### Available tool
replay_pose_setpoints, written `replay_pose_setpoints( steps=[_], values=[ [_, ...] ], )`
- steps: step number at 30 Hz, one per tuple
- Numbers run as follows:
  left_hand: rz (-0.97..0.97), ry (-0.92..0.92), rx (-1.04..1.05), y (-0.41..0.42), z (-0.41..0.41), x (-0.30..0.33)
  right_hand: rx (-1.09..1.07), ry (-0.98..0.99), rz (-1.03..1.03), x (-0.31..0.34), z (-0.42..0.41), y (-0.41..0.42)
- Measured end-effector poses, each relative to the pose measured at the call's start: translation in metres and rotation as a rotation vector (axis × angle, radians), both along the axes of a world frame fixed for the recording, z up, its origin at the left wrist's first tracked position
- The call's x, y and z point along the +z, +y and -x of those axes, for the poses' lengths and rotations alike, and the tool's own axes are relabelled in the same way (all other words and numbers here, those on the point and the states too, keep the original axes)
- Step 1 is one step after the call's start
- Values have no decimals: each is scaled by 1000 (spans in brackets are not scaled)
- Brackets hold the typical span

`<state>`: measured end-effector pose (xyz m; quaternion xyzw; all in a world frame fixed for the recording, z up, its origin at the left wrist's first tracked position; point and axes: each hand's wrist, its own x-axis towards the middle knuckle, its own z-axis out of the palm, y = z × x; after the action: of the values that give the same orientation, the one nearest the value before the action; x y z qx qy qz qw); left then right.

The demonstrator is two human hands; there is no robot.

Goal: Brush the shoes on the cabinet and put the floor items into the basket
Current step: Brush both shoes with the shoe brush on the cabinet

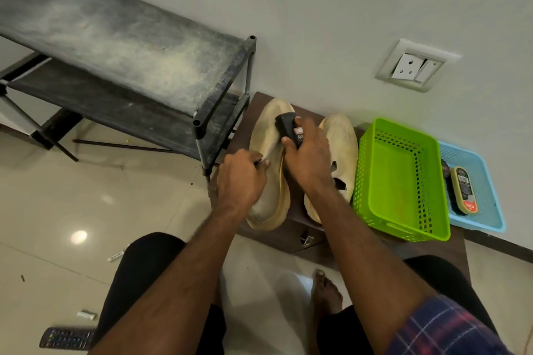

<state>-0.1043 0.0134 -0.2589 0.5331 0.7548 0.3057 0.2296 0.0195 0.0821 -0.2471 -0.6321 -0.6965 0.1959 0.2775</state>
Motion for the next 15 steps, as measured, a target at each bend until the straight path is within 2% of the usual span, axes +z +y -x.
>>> replay_pose_setpoints(
  steps=[2, 5, 7, 11, 15],
  values=[
    [-1, -2, 7, 0, 0, 3, -33, 58, -13, 7, -1, 0],
    [40, 39, 4, 1, 1, 6, 138, 76, -67, 7, 1, -30],
    [62, 70, 4, 0, -2, 10, 179, 42, -54, -3, 1, -36],
    [78, 89, -17, -4, -10, 12, -18, -19, 9, -3, -3, -1],
    [144, 29, -46, -2, 4, 13, -8, 67, 28, 3, -3, -7]
  ],
)
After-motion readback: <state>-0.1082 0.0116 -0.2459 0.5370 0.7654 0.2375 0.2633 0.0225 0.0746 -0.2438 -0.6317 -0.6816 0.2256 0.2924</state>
